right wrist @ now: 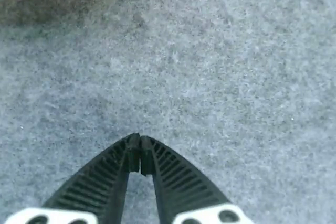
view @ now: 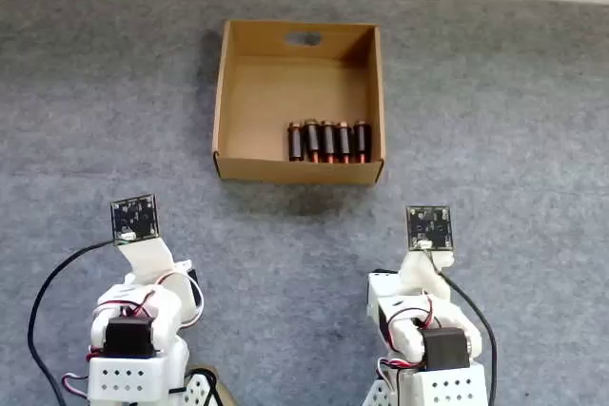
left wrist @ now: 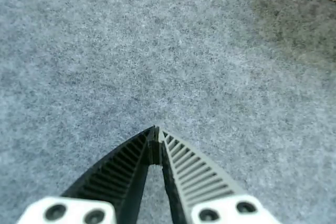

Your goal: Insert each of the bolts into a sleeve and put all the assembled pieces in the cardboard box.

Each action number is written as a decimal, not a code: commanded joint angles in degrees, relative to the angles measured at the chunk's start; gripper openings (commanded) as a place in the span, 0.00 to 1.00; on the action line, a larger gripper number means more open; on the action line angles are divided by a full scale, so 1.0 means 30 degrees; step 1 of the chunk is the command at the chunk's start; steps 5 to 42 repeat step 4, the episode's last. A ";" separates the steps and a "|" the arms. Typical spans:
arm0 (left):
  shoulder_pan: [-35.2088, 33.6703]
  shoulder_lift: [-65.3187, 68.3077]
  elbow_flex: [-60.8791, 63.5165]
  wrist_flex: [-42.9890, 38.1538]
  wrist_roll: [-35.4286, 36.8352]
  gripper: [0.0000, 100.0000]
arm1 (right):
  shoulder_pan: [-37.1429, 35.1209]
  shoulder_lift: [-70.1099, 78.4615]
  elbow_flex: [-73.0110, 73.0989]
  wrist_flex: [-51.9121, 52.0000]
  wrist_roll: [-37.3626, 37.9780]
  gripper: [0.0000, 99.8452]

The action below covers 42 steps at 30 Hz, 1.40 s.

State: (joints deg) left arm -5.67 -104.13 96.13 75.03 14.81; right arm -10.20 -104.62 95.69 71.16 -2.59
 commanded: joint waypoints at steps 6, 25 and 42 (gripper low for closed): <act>-0.0161 -0.0015 0.0366 0.0088 0.0029 0.01 | 0.0220 -0.0161 0.2652 0.0103 0.0117 0.01; -0.0161 -0.0015 0.0366 0.0088 0.0029 0.01 | 0.0220 -0.0161 0.2652 0.0103 0.0117 0.01; -0.0161 -0.0015 0.0366 0.0088 0.0029 0.01 | 0.0220 -0.0161 0.2652 0.0103 0.0117 0.01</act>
